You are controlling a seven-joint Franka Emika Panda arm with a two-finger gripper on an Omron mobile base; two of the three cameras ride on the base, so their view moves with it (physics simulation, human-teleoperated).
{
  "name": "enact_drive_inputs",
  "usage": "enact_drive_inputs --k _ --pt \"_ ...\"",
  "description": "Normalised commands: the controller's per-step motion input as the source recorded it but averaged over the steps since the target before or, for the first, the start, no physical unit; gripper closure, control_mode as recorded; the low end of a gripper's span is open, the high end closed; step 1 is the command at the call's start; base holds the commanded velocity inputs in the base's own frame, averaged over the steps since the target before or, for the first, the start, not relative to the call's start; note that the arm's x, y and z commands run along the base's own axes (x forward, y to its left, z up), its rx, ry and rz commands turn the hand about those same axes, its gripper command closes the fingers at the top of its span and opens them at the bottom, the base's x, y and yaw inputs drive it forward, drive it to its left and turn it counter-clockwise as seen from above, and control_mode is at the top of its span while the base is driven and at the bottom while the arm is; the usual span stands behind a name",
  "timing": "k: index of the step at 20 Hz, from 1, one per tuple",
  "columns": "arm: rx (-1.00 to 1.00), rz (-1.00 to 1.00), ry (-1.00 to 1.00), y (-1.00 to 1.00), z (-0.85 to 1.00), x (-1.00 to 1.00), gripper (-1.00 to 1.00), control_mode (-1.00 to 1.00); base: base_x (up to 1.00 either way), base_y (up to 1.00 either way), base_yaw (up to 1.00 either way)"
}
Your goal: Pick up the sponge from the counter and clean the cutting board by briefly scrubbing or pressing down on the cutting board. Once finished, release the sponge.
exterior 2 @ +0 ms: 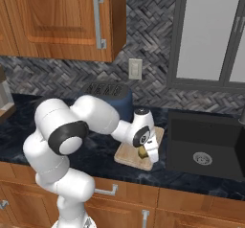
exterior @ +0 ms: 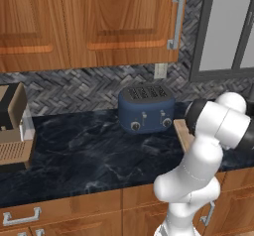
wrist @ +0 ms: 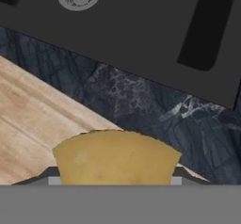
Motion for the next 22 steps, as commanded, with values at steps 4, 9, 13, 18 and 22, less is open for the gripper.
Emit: enact_drive_inputs --k 4,9,13,18,22 --pt "0.00 0.00 0.00 0.00 0.00 0.25 1.00 -1.00 0.00 0.00 0.00" --pt "0.00 0.00 0.00 0.00 -0.01 0.11 1.00 -1.00 0.00 0.00 0.00" --pt "0.00 0.00 0.00 0.00 0.00 0.16 1.00 -1.00 0.00 0.00 0.00" --pt "0.00 0.00 -0.01 0.00 0.00 0.29 1.00 -1.00 0.00 0.00 0.00" --pt "0.00 -0.01 0.00 0.00 0.00 0.38 1.00 -1.00 0.00 0.00 0.00"
